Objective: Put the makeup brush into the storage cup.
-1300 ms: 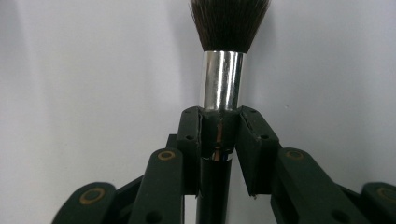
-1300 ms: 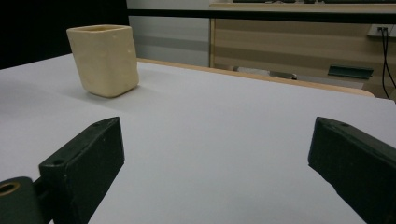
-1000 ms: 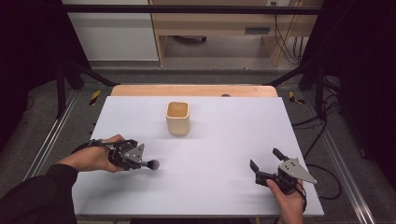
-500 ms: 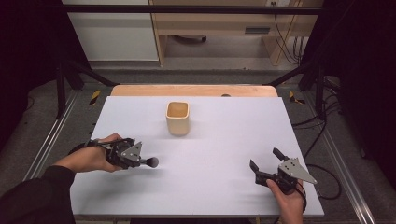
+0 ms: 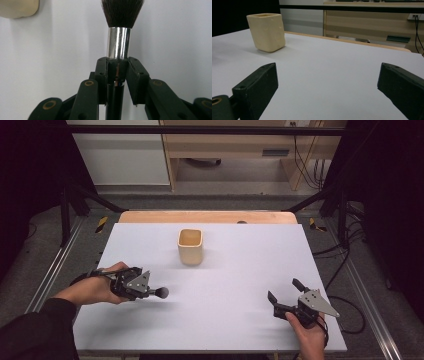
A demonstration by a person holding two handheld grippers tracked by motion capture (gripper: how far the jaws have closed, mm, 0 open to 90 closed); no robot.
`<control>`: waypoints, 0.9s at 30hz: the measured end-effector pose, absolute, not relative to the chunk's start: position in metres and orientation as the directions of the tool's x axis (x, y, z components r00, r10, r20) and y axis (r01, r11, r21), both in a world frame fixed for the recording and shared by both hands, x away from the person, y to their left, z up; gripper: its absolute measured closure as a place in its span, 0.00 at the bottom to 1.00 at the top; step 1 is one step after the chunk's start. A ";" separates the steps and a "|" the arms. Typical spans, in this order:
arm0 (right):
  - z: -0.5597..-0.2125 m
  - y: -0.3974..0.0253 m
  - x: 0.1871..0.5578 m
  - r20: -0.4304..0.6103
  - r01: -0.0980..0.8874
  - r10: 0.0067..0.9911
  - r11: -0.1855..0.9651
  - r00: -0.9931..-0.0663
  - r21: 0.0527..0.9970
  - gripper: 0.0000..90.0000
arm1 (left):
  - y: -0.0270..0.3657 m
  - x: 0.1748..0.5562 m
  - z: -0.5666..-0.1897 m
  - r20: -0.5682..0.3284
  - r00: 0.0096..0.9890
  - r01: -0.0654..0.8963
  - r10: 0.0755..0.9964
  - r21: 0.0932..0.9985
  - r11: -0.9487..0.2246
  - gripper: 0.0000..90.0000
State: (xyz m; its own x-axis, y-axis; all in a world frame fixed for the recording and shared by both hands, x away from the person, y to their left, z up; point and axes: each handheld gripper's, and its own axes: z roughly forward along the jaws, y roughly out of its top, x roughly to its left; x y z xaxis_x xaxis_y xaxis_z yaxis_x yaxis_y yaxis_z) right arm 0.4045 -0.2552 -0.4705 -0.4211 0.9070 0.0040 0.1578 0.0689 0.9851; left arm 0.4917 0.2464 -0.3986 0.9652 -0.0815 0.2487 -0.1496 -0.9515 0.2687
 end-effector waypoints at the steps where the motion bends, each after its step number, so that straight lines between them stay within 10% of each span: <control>1: -0.470 -0.255 0.404 0.006 0.160 0.908 0.067 -0.420 0.985 0.04 | 0.246 0.492 -0.398 0.249 0.965 -0.152 -0.084 0.268 -0.951 0.79; 27: -0.470 -0.256 0.405 0.005 0.158 0.908 0.068 -0.419 0.985 0.04 | 0.242 0.492 -0.381 0.296 0.954 -0.154 -0.049 0.343 -0.927 0.79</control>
